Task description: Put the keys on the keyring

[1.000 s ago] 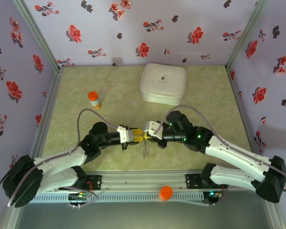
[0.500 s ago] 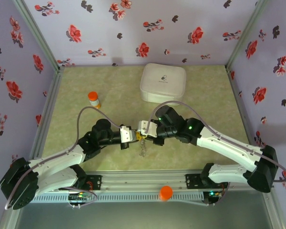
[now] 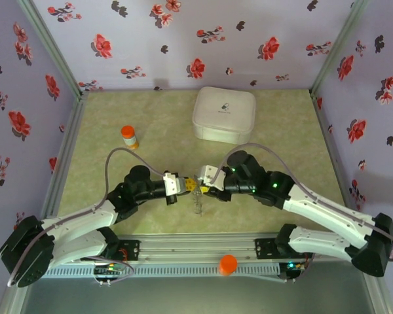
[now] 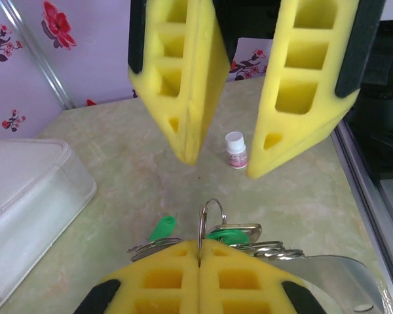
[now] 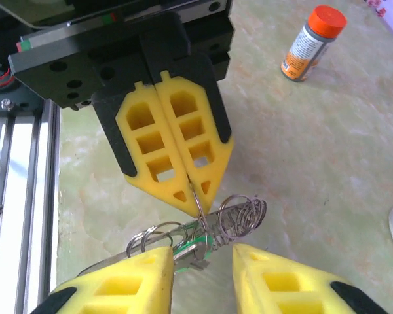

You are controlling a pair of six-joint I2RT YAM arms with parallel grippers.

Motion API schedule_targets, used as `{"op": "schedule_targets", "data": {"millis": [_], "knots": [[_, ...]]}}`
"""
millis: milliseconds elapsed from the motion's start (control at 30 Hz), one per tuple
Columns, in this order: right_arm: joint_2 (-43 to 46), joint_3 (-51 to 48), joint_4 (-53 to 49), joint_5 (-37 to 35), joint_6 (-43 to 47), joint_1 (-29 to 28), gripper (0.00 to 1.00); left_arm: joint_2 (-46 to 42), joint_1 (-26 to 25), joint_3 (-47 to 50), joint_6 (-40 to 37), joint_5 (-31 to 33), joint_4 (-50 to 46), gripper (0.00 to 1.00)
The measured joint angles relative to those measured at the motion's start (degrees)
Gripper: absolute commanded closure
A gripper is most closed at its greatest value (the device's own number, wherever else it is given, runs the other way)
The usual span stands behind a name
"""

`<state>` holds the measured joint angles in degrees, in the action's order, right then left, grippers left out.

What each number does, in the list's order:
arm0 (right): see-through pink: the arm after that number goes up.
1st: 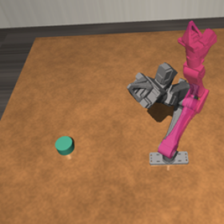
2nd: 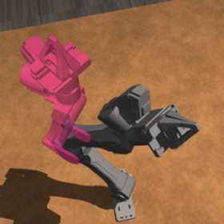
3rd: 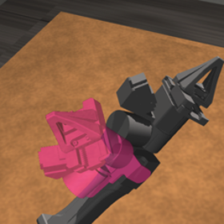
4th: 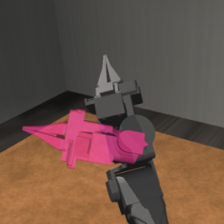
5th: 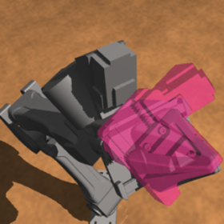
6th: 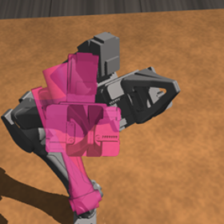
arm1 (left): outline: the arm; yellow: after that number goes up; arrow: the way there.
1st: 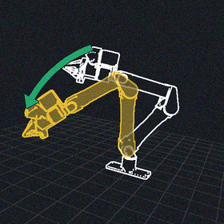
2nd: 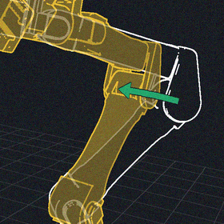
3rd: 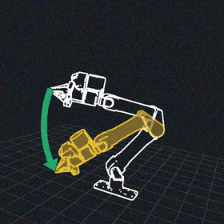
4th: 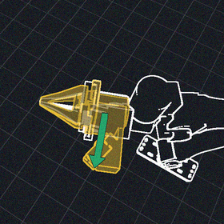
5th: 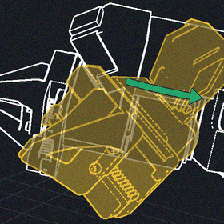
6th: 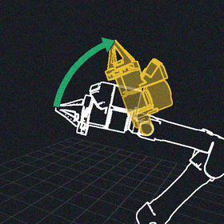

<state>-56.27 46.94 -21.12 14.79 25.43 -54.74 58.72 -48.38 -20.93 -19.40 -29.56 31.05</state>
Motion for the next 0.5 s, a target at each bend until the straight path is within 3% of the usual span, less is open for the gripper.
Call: {"op": "schedule_targets", "data": {"millis": [267, 500], "knots": [[1.5, -3.8, 3.7, -1.2, -5.6, 0.0, 0.62, 0.3, 0.0, 1.2, 1.4, 0.0, 4.1, 1.0], [0.8, -3.8, 5.7, -1.0, -7.2, 0.0, 0.68, 0.3, 0.0, 2.1, 1.5, -0.5, 5.5, 1.0]]}}
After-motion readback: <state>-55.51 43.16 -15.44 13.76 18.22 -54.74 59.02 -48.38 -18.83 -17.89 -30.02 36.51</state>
